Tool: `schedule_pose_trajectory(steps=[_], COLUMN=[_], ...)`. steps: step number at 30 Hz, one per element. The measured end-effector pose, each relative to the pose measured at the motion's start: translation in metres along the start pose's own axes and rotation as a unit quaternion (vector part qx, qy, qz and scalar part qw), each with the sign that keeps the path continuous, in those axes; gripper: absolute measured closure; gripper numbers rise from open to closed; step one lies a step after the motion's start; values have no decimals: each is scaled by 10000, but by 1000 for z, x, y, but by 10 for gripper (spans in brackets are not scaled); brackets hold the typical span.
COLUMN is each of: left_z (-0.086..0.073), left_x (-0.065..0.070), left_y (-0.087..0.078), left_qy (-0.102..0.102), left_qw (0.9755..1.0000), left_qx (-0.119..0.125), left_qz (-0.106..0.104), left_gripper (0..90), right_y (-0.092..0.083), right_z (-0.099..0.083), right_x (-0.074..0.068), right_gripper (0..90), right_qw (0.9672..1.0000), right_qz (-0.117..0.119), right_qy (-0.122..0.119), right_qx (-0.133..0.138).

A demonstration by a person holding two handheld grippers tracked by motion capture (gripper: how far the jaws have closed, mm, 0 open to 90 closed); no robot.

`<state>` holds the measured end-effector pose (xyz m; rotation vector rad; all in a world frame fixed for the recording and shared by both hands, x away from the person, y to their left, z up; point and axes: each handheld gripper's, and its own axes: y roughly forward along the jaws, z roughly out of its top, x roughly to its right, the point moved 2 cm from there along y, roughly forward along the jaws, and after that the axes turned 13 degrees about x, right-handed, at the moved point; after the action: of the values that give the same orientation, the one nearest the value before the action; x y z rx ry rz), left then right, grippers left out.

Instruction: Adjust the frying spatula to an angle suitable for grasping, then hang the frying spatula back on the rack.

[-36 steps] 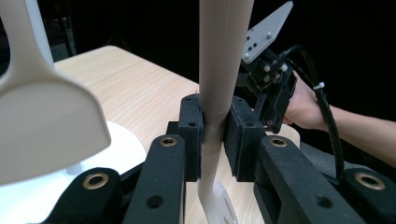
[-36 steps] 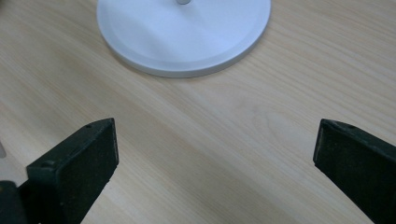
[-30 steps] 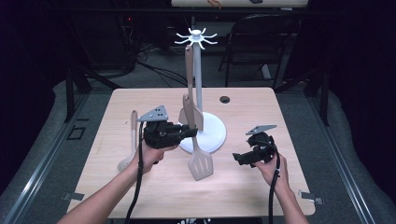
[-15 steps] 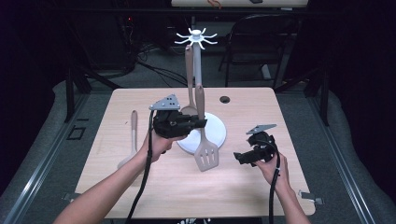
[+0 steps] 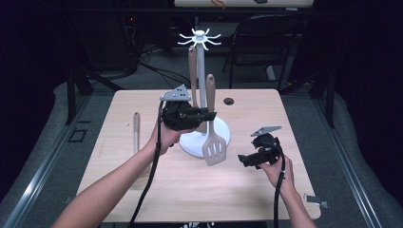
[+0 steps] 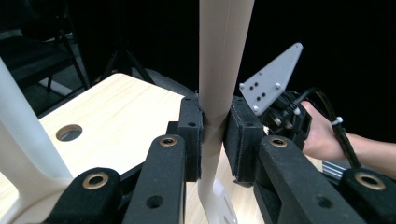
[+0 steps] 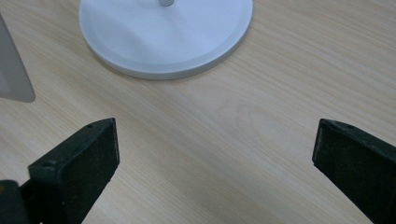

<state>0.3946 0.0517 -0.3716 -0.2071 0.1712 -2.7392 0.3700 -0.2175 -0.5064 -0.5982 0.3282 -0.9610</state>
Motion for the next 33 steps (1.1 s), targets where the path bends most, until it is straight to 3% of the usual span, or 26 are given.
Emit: schedule_pose_trajectory(steps=[21,33], left_z=[18,25], left_x=[-13,-26], left_y=[9,16], left_qy=[58,-36], left_qw=[9999,9997], left_qx=[-22,-17], left_qz=[120,262], left_gripper=[778,778], right_y=[1,1], right_z=[0,-1], right_x=[0,1], right_gripper=[3,3], right_qw=[10000,10000], right_qz=[29,64], right_qy=[14,52], right_qx=[-14,-10])
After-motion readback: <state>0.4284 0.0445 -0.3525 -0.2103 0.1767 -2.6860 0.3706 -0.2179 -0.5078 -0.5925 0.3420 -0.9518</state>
